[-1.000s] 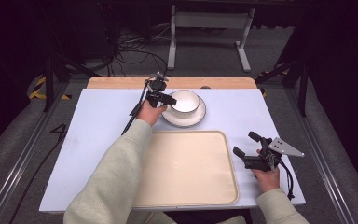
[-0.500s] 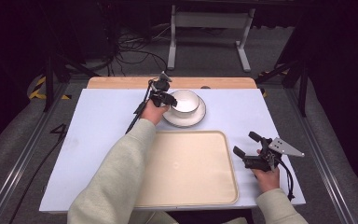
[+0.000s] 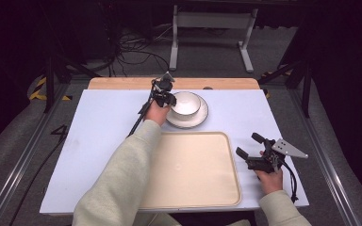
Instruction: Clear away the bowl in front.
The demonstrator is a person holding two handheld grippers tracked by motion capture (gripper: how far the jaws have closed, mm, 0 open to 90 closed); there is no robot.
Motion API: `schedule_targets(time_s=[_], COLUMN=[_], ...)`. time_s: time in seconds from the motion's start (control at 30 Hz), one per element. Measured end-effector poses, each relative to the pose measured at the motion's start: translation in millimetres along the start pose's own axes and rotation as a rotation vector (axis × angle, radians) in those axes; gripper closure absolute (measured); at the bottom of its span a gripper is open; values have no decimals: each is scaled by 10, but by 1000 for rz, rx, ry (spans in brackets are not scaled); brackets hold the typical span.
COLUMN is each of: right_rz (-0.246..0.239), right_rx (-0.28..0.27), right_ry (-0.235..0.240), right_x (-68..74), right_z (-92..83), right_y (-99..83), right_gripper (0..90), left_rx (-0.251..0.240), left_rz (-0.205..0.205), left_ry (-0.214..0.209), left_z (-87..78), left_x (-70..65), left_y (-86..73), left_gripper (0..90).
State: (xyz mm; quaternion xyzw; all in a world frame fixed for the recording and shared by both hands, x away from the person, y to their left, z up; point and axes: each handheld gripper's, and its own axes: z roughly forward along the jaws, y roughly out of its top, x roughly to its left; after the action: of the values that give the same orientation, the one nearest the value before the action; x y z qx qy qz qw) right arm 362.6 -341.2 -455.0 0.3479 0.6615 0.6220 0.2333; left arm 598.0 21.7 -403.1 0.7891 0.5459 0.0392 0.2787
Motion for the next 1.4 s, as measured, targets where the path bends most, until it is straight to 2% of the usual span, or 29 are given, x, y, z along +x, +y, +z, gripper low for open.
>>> schedule_targets(time_s=[0.27, 0.43, 0.5, 0.63, 0.87, 1.1, 1.4], right_rz=[0, 0, 0, 1, 3, 3, 4], right_rx=[0, -1, -1, 1, 1, 3, 3], right_ry=[-1, -1, 0, 1, 3, 4, 4], right_x=[-3, -4, -5, -4, -5, -5, -6], right_z=[-1, -1, -1, -1, 1, 2, 3], right_y=[0, -1, -1, -1, -1, -1, 1], right_gripper=[12, 12, 12, 13, 12, 12, 12], left_rx=[-13, -15, -11, -11, -28, -21, -35], left_rz=[-4, 15, 23, 21, 27, 68, 88], left_ry=[7, -2, 7, 9, 1, 20, 9], left_z=[-24, -69, -87, -122, -249, -387, -554], left_x=[-21, -37, -39, -22, -15, -35, -76], left_y=[2, 11, 13, 15, 32, 52, 67], left_gripper=[829, 825, 824, 824, 824, 823, 823])
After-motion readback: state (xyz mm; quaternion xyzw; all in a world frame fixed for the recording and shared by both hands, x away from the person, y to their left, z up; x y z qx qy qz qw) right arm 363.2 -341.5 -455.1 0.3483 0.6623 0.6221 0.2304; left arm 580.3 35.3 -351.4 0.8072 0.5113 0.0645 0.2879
